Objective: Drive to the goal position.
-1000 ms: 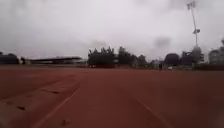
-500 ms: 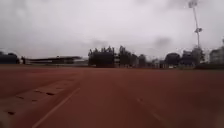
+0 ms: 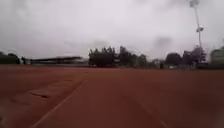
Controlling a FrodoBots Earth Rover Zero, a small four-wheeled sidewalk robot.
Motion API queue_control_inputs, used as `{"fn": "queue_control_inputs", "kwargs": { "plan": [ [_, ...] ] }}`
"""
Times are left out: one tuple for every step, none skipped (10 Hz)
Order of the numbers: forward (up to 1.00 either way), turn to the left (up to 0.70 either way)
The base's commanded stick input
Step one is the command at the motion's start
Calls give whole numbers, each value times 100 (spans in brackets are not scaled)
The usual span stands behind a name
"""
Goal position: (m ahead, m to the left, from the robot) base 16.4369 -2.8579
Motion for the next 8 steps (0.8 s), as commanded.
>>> {"fn": "queue_control_inputs", "kwargs": {
  "plan": [
    [50,0],
    [50,0],
    [50,0],
    [50,0],
    [50,0],
    [50,0],
    [50,0],
    [50,0]
  ]
}}
